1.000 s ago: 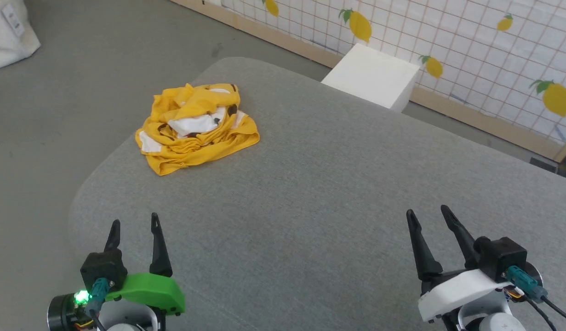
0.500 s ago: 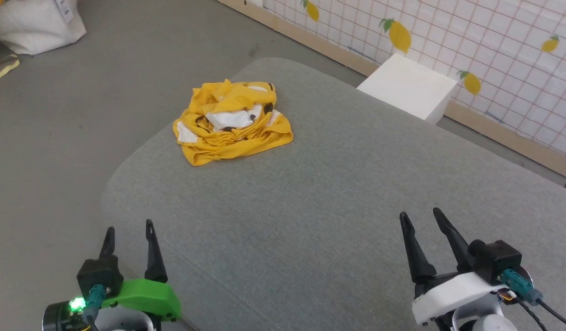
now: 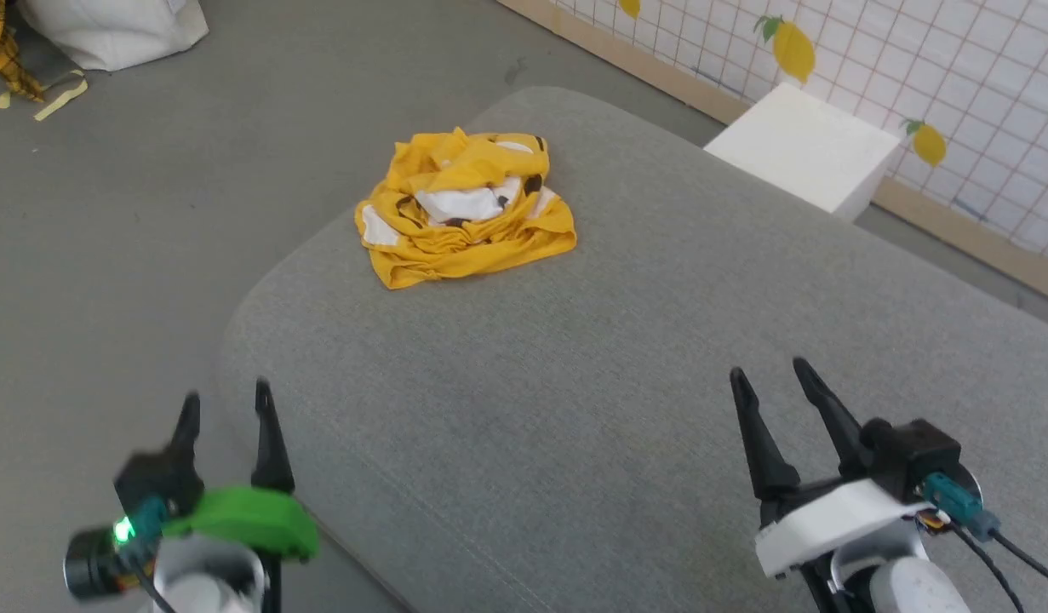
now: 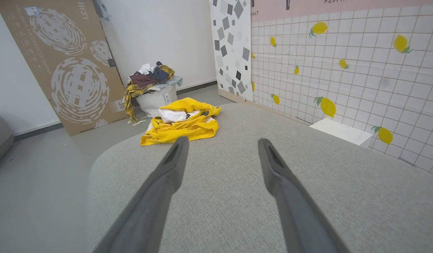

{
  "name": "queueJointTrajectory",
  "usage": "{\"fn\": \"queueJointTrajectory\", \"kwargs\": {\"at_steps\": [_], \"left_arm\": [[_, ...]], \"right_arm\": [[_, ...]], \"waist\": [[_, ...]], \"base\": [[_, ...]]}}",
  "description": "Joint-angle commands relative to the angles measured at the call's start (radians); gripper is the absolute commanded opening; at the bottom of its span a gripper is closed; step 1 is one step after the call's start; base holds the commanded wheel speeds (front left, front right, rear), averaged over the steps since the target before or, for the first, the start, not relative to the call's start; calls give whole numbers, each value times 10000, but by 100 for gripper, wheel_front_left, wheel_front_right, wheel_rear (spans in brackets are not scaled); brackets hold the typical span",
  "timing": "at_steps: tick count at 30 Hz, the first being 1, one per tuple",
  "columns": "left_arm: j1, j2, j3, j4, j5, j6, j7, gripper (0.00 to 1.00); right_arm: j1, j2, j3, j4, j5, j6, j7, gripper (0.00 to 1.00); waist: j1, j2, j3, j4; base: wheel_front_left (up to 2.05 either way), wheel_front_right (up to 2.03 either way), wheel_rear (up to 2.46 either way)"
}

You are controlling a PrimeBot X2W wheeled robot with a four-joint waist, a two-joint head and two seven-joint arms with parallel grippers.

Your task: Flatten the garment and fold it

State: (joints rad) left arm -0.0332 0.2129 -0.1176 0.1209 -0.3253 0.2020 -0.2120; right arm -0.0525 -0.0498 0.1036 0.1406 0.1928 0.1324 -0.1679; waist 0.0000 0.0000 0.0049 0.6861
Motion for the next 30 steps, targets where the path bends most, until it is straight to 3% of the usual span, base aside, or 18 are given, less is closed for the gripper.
{"fn": "queueJointTrajectory", "kwargs": {"at_steps": [1, 11, 18, 20, 30], "left_arm": [[-696, 137, 26, 160, -207, -245, 116, 100], [-5148, 866, 806, 2722, -1817, -1538, 1768, 100], [-7589, 1736, 1554, 4397, -3274, -2096, 4109, 100], [-8002, 1905, 1797, 4615, -3653, -2095, 4634, 100], [-8985, 2461, 2894, 5611, -5290, -1204, 7346, 100]], "right_arm": [[-243, -4, 33, -120, -104, -17, 83, 100], [-1442, -4, 300, -964, -1056, -17, 927, 100], [-2149, -4, 235, -1511, -1404, -17, 1093, 100], [-2257, -4, 167, -1617, -1455, -17, 1066, 100], [-2626, -4, 204, -1956, -1343, -17, 883, 100]], "waist": [[0, 0, 764, -668], [0, 0, 3799, -2726], [0, 0, 5646, -4028], [0, 0, 5999, -4251], [0, 0, 7494, -5217]], "base": [[0, 0, 0], [0, 0, 0], [0, 0, 0], [0, 0, 0], [0, 0, 0]]}}
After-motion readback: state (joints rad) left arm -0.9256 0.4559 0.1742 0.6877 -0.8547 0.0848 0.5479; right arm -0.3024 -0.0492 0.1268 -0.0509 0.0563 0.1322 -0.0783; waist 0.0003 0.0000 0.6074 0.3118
